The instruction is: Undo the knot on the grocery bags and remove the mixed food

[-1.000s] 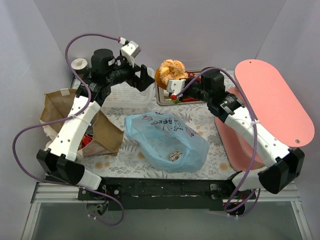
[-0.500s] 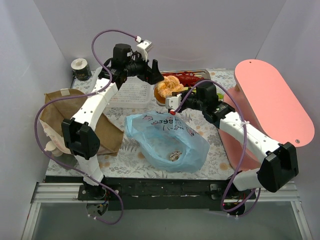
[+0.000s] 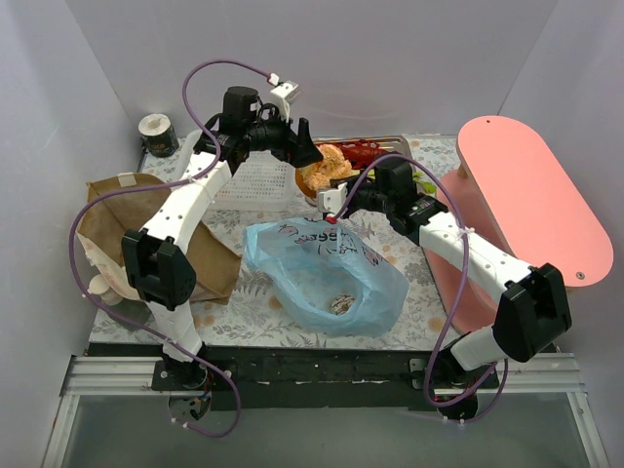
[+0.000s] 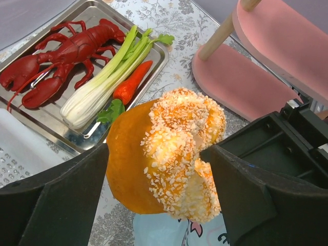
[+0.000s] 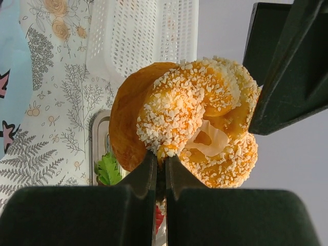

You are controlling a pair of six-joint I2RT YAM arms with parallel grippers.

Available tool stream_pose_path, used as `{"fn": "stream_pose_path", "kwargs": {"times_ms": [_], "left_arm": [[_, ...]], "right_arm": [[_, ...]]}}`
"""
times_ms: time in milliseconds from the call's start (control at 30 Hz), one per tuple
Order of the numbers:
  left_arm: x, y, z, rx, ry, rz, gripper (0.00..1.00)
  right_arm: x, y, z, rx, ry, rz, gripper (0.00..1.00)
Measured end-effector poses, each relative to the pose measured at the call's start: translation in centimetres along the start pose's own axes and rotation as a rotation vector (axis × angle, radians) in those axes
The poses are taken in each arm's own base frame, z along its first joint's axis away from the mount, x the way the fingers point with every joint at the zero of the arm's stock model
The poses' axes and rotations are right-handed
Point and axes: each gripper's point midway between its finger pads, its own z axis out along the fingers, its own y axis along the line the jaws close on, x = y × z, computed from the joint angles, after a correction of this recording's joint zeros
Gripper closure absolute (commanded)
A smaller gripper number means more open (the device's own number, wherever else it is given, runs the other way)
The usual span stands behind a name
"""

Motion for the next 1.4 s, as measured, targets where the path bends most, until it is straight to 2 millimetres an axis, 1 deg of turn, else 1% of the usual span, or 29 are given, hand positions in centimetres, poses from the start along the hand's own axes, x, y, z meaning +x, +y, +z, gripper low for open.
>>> {"fn": "stream_pose_path", "kwargs": {"times_ms": [100,167,200,233,267,300,333,367,400,467,533,600,667,767,833,867,933,1033,1100,1167,1267,1333,1400], "left_arm": [[0.3,0.0,0.0,-0.002,0.011,-0.005,0.29],[0.6,0.1,0.0,-0.004,0.018,-0.003,0.39],[0.7,0.2,0.0,-0.006,0.021,-0.005,0.46],[0.9,0.2,0.1,-0.006,0.026,-0.007,0.75],[1.1,0.3,0.2,-0.003,0.03,-0.01,0.91],[1.3,0.3,0.4,0.002,0.034,-0.019,1.0],[1.6,0.3,0.6,0.012,0.042,-0.02,1.0],[1.9,0.4,0.9,0.022,0.051,-0.024,1.0],[2.2,0.5,1.2,0.027,0.057,-0.029,1.0],[2.6,1.0,1.7,0.025,0.065,-0.046,1.0],[2.7,1.8,2.2,0.013,0.069,-0.064,1.0],[2.1,2.9,2.5,-0.012,0.054,-0.081,1.0],[1.3,4.3,2.5,-0.052,0.029,-0.094,1.0],[-0.6,7.4,1.1,-0.154,-0.034,-0.108,1.0],[-2.4,9.7,-0.4,-0.232,-0.088,-0.111,1.0],[-3.6,11.2,-1.4,-0.287,-0.126,-0.111,1.0],[-4.9,13.4,-2.8,-0.364,-0.178,-0.116,1.0],[-5.6,17.1,-4.7,-0.487,-0.233,-0.156,1.0],[-5.3,19.3,-5.4,-0.551,-0.252,-0.191,1.0],[-4.2,21.3,-5.4,-0.6,-0.25,-0.228,1.0],[-2.2,24.1,-4.9,-0.672,-0.234,-0.271,1.0],[-0.3,26.2,-4.6,-0.732,-0.214,-0.306,1.0],[0.9,27.5,-4.5,-0.768,-0.2,-0.328,1.0]], "right_arm": [[-0.2,-0.3,0.0,0.006,-0.009,-0.006,0.99],[-0.4,-0.5,0.0,0.013,-0.015,-0.013,0.99],[-0.4,-0.6,0.0,0.014,-0.017,-0.016,0.99],[-0.4,-0.6,0.0,0.017,-0.018,-0.019,0.99],[-0.4,-0.7,0.0,0.017,-0.018,-0.019,0.96],[-0.4,-0.7,0.0,0.017,-0.018,-0.019,0.88],[-0.4,-0.7,0.0,0.018,-0.017,-0.019,0.77],[-0.4,-0.6,0.0,0.017,-0.017,-0.015,0.32],[-0.4,-0.5,0.0,0.014,-0.015,-0.006,0.03],[-0.2,-0.5,0.0,0.017,-0.008,0.02,0.02],[-0.1,-1.4,-0.1,0.059,0.002,0.054,0.02],[0.0,-2.4,-0.5,0.116,0.014,0.122,0.02],[0.5,-3.4,-1.3,0.184,0.034,0.213,0.02],[1.6,-4.5,-2.9,0.268,0.062,0.349,0.02],[2.2,-4.9,-3.5,0.301,0.077,0.419,0.02],[2.4,-4.8,-3.6,0.309,0.082,0.448,0.02],[2.5,-4.6,-3.5,0.312,0.083,0.492,0.02],[2.5,-4.3,-3.4,0.309,0.08,0.522,0.02],[2.7,-4.1,-3.2,0.303,0.083,0.529,0.02],[3.0,-3.8,-2.8,0.294,0.089,0.534,0.02],[3.6,-3.1,-2.2,0.275,0.104,0.544,0.02],[4.0,-2.6,-1.7,0.261,0.113,0.551,0.02],[4.4,-2.2,-1.3,0.247,0.121,0.558,0.02]]}}
